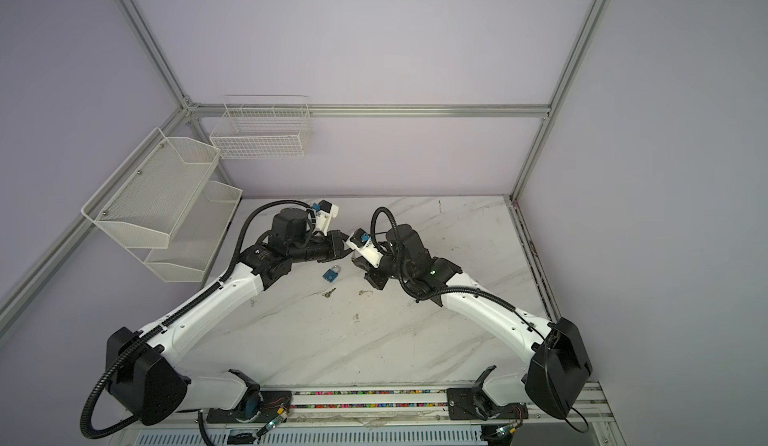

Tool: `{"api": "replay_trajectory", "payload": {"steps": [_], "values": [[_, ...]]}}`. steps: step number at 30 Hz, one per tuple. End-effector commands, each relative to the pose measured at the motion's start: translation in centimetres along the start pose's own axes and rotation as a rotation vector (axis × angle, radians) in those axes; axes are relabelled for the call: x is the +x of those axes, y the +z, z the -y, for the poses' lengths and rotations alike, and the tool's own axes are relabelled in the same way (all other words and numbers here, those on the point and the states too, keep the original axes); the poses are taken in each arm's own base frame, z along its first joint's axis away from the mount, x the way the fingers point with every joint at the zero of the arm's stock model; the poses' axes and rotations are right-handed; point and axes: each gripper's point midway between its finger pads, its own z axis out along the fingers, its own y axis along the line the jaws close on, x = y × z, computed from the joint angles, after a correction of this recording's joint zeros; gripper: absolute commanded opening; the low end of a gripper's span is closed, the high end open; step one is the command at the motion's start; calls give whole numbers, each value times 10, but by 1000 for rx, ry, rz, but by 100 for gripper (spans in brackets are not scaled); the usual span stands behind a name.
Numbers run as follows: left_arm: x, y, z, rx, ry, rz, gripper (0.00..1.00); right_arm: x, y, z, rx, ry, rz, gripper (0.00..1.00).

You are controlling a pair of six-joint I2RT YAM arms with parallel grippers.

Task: Unlock with the key
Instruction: 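Lift the key with the right gripper while the left gripper rises beside it, then raise the held key with the right gripper while the left gripper lifts and opens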

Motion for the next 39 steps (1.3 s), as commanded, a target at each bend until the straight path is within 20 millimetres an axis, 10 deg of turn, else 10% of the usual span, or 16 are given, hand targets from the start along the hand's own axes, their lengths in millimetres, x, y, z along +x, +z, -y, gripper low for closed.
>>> {"api": "replay_trajectory", "payload": {"steps": [1,20,30,39], "values": [[-23,-12,32,60,73,37,9,-5,4,1,-3,-36,-3,0],[-34,-21,32,13,111,84,0,-16,-1,9,44,-17,16,0],[-60,-41,45,51,140,283,0,-33,-26,-3,14,66,114,40],[-76,-48,68,185,192,430,0,-56,-70,6,-247,422,282,50]]}}
